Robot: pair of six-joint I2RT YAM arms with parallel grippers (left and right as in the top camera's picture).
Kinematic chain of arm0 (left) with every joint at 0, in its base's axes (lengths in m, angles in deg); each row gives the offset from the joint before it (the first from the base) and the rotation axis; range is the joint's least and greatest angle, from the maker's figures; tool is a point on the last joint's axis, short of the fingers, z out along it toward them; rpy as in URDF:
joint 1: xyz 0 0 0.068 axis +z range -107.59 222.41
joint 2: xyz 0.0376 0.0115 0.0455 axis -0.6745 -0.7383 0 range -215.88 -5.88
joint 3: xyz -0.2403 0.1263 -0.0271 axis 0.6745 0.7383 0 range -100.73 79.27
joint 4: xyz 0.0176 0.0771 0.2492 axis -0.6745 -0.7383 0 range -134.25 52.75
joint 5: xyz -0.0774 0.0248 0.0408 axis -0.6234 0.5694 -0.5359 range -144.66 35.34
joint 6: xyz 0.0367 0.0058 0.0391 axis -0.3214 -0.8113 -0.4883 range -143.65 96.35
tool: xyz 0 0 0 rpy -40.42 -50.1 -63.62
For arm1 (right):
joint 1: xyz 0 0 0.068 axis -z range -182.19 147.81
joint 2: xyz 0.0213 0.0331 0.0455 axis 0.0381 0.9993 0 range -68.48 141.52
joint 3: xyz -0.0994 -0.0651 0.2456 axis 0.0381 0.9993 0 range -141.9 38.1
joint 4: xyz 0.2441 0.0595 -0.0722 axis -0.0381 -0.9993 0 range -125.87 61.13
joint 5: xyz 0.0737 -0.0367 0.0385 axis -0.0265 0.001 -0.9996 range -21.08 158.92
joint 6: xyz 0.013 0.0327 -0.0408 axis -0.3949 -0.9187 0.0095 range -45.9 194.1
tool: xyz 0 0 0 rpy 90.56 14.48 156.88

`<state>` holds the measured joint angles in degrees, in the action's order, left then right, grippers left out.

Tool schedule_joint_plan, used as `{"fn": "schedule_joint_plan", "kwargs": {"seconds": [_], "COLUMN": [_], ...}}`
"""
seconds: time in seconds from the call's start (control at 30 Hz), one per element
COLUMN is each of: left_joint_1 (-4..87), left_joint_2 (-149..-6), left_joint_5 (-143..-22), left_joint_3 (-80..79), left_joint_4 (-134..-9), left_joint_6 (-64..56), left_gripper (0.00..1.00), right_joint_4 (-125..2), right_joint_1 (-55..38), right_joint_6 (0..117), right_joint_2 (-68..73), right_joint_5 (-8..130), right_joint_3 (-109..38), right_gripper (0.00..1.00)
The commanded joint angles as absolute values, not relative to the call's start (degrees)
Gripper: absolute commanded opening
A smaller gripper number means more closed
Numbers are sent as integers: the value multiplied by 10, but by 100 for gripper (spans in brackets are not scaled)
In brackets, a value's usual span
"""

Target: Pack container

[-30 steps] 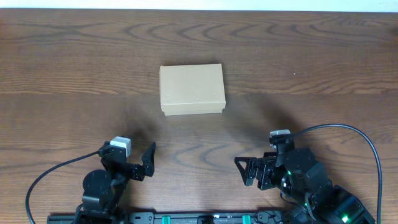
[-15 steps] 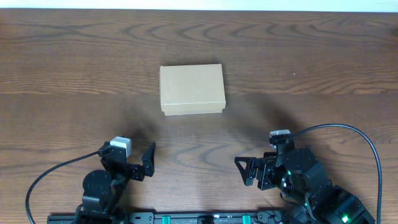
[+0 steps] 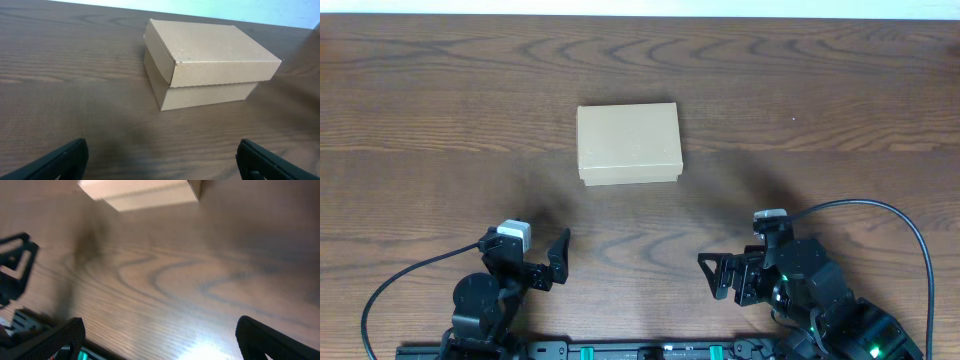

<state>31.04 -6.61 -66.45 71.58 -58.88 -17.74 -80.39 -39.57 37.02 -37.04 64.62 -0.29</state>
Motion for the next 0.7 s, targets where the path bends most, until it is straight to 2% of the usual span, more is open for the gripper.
{"fn": "schedule_joint_plan", "kwargs": {"seconds": [0.0, 0.4, 0.67], "left_joint_1": [308, 308, 308], "left_joint_2": [-61, -61, -61], "left_joint_5": [-666, -666, -666], "left_joint_3": [728, 728, 728], "left_joint_4": [-589, -589, -589], "left_joint_6": [-185, -185, -185], "left_gripper": [95, 95, 95], "right_joint_4": [-825, -878, -809], "right_joint_1": [-401, -400, -383], "right_joint_6": [365, 377, 377], "right_joint_2": [-371, -417, -521], "right_joint_5": [646, 707, 709], "right_joint_3": [0, 30, 112], "right_gripper": [99, 99, 99]}}
